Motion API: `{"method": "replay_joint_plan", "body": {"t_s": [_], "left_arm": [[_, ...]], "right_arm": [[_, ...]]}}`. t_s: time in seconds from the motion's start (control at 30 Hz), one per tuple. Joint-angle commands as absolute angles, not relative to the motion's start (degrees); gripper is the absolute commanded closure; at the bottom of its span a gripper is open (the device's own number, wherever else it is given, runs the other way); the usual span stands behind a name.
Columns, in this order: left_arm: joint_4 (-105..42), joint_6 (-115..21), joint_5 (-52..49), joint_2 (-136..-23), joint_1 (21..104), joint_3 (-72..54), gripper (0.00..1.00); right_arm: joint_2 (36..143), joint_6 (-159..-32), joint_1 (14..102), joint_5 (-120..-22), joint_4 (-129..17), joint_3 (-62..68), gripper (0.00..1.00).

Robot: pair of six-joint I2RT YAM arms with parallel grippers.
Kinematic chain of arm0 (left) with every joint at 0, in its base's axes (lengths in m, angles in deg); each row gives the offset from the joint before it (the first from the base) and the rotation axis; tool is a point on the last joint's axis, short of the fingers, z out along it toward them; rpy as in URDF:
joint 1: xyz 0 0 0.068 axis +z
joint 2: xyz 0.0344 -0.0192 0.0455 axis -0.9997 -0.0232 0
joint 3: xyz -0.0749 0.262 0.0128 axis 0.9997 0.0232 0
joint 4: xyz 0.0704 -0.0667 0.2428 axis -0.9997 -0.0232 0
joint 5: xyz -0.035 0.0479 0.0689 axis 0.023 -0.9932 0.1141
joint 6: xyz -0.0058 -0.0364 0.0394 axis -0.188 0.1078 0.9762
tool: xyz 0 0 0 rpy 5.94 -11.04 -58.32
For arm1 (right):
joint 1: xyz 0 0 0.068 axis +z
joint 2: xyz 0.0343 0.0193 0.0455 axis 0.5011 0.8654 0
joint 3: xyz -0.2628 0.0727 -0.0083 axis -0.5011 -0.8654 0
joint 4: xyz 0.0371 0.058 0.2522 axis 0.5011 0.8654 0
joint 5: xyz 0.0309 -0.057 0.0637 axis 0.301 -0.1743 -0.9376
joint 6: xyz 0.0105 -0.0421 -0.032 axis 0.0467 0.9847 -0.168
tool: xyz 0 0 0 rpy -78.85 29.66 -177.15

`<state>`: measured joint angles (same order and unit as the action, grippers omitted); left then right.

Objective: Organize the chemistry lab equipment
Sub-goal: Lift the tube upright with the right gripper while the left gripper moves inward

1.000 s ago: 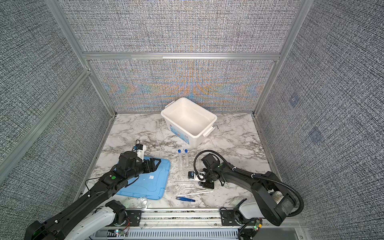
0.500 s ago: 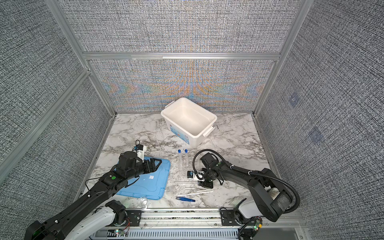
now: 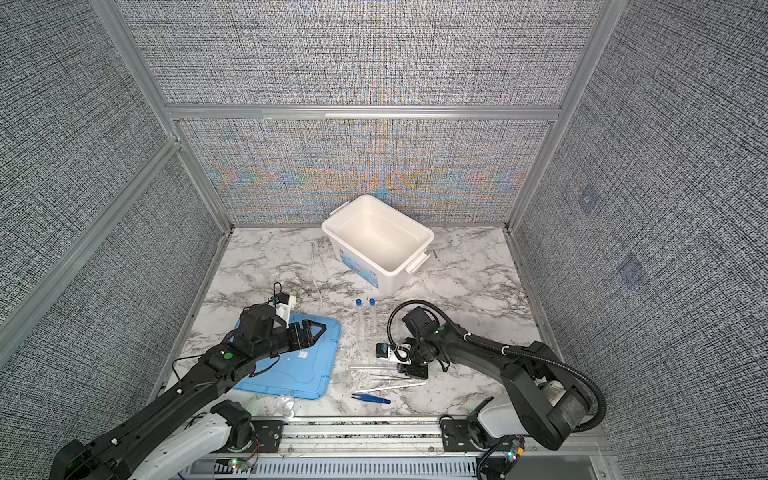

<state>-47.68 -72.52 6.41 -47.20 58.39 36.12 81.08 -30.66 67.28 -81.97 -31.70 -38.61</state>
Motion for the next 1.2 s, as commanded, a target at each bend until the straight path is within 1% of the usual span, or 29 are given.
{"method": "replay_joint_plan", "body": {"t_s": [0.0,0.1,0.27,0.37,0.5,0.73,1.0,1.17], "left_arm": [[-47.01,-73.77,8.16,-47.32,58.43,36.41,0.19],[-47.68,-74.83,9.26,-47.49,58.44,35.87,0.18],[-46.22,-76.38,15.64,-49.43,58.53,34.42,0.15],[-44.76,-77.67,18.26,-51.54,58.53,34.3,0.15],[-42.99,-79.37,20.72,-52.94,58.61,33.95,0.16],[-35.84,-84.14,24.85,-55.61,59.36,33.18,0.16],[-24.05,-93.11,31.9,-62.52,59.49,32.81,0.19],[-19.83,-96.33,34.31,-65.41,59.48,32.36,0.24]], "right_arm": [[80.98,-31.54,67.29,-83.4,-32.15,-38.78,0.83],[79.87,-32.28,67.34,-84.19,-32.88,-38.9,0.83],[76.89,-35.03,67.33,-85.61,-37.2,-40.07,0.83],[75.05,-35.34,67.36,-85.28,-38.03,-39.84,0.85],[71.69,-35.98,67.34,-84.95,-38.75,-39.74,0.85],[66.72,-39.64,67.29,-86.07,-41.98,-38.68,0.85],[68.86,-42.39,67.16,-86.33,-46.17,-35.87,0.85],[71.12,-45.07,67.25,-88.19,-48.42,-34.11,0.85]]}}
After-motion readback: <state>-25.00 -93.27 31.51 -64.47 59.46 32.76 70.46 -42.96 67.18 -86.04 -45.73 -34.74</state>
